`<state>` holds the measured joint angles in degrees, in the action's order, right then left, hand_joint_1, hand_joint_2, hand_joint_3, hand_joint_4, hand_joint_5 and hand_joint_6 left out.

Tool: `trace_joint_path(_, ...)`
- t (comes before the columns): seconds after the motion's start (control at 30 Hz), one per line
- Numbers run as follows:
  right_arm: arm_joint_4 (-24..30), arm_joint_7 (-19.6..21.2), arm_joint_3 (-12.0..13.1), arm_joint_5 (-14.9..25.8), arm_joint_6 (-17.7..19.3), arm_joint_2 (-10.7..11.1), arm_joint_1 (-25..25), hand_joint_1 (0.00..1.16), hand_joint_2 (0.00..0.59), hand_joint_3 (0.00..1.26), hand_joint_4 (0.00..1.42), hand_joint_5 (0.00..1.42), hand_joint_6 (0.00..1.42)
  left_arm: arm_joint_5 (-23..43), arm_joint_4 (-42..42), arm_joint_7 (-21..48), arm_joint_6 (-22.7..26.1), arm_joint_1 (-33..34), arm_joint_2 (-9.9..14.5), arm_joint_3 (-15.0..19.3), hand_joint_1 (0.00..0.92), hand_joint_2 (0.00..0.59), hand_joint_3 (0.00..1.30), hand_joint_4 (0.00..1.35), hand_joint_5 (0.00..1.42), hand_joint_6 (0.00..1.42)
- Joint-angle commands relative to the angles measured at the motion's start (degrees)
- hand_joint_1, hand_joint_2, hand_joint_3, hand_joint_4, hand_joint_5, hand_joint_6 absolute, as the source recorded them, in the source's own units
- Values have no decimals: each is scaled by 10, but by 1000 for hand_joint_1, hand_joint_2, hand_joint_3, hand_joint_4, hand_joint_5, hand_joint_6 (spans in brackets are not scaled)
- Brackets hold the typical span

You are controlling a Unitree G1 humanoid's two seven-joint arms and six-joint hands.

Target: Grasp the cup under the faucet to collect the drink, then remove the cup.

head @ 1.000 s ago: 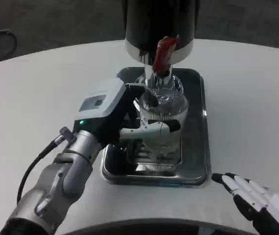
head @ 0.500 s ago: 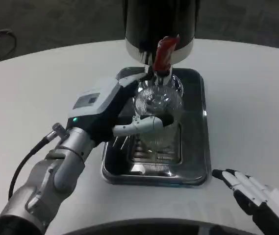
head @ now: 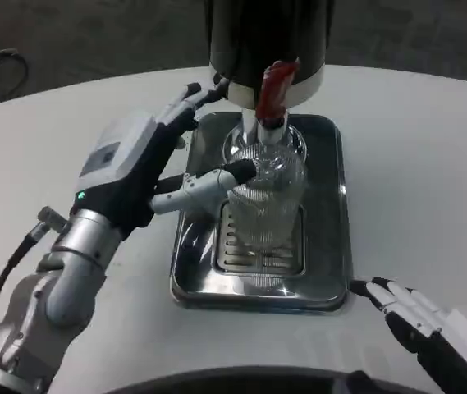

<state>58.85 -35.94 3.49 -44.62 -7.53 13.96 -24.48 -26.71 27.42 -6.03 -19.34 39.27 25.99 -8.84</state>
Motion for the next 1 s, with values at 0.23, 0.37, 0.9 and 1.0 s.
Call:
trace_joint_path(0.23, -8, 4, -19, -8, -12, 6, 12, 365, 479, 70, 0, 0, 41, 179, -164, 75, -38, -136, 31, 129, 0, 83, 378, 380, 494, 455)
trace_joint_path(0.37, -5, 5, -24, -13, -14, 5, 15, 366, 479, 72, 0, 0, 40, 300, -217, 159, 0, -123, 28, 153, 0, 90, 362, 373, 484, 450)
trace_joint_path(0.9, 11, 22, -10, -6, 8, 2, -21, 369, 481, 74, 0, 0, 33, 398, -239, 388, 209, 32, 37, 104, 0, 102, 177, 140, 269, 260)
trace_joint_path(1.0, 11, 26, -6, -4, 12, -2, -27, 369, 483, 77, 0, 0, 33, 391, -220, 407, 213, 60, 30, 94, 0, 104, 176, 131, 265, 248)
